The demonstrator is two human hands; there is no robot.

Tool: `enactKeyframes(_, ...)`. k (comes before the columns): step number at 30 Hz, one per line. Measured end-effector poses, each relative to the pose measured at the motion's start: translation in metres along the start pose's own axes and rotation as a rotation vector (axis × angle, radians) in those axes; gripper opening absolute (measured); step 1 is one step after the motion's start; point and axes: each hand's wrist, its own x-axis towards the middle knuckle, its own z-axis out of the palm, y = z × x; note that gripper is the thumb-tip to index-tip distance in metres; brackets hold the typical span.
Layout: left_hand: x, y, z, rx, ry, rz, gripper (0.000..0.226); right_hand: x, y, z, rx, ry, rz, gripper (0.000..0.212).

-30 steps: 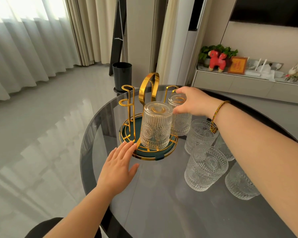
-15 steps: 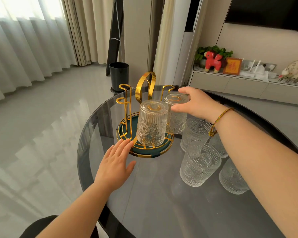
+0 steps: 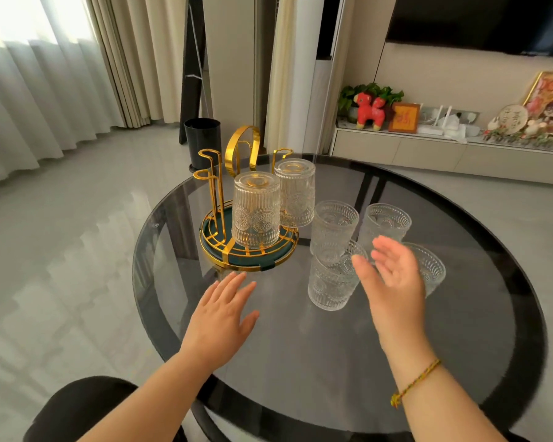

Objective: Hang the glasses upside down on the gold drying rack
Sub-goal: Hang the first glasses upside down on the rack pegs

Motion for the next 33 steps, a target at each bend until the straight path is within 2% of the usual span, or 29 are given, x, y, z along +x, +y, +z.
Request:
enactKeyframes(4, -0.003, 0.006, -0.001, -0.021, -0.073, -0.06, 0.052, -0.028, 0.03, -0.004, 0.008, 0.036, 0.092, 0.048)
enactKeyframes(9, -0.003, 0.007, -0.001, -0.028, -0.096, -0.089, 0.05, -0.035, 0.061, -0.002, -0.239, -0.139, 0.268, 0.087)
enactKeyframes(13, -0.002, 0.005, 0.0, -0.024, -0.099, -0.088, 0.049, -0.024, 0.067, 0.005, -0.375, -0.192, 0.24, 0.102)
enactKeyframes(16, -0.001, 0.005, 0.001, -0.038, -0.101, -0.096, 0.049, -0.016, 0.068, 0.01, -0.41, -0.162, 0.221, 0.109)
enactKeyframes(23, 0.001, 0.003, 0.001, -0.054, -0.097, -0.102, 0.049, -0.004, 0.072, 0.018, -0.456, -0.116, 0.245, 0.109)
enactKeyframes(28, 0.001, 0.004, 0.0, -0.06, -0.086, -0.109, 0.051, -0.002, 0.074, 0.017, -0.384, -0.131, 0.264, 0.09)
enactKeyframes(33, 0.0, 0.004, -0.001, -0.081, -0.06, -0.118, 0.05, -0.004, 0.07, 0.013, -0.272, -0.163, 0.275, 0.082)
